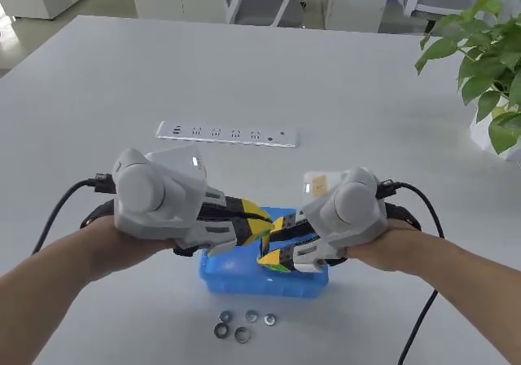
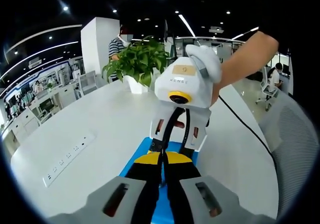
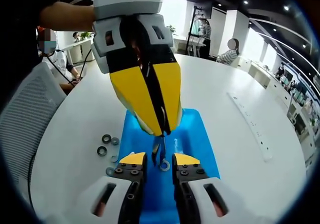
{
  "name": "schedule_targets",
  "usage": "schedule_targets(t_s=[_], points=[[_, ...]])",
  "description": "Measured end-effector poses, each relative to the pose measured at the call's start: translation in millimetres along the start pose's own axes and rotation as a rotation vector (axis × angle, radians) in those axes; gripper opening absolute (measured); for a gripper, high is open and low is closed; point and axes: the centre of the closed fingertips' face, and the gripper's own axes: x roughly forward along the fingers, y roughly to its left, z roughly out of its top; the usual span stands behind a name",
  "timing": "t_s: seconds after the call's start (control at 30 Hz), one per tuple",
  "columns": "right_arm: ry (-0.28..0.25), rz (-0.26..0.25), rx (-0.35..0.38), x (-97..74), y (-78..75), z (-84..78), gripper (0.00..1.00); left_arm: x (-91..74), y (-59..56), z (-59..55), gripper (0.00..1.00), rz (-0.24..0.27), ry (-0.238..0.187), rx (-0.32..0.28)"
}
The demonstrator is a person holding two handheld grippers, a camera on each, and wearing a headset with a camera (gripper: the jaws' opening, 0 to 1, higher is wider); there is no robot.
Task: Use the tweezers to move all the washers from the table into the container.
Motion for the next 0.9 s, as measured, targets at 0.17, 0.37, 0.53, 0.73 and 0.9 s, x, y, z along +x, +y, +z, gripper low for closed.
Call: schedule_targets(t_s=[0.17,0.37,0.53,0.73,0.9], points=[[-0.005,-0.016,0.011,-8.0,1.1,3.5,0.24,-5.2,0.9,4.2,0.05,0.011,-0.011,-0.003],[-0.009,-0.04,0.028,-20.7,3.9,5.4,0.26,-11.0,-6.1,10.1,0.05,0.007,-0.014,0.0],[-0.002,-0.059,0.045,-28.2,6.6,5.6,0.31,-15.3,-10.7,13.1,0.05,0.003,-0.006,-0.002],[-0.011,-0.083,0.061,-40.1,11.5,10.3,0.33,-21.7,-13.6,17.9,0.05,0.006,-0.01,-0.001],[-0.011,-0.105,0.068,-49.0,16.1,11.0,0.35,-26.5,-16.7,22.2,0.05,0.007,-0.013,0.003]])
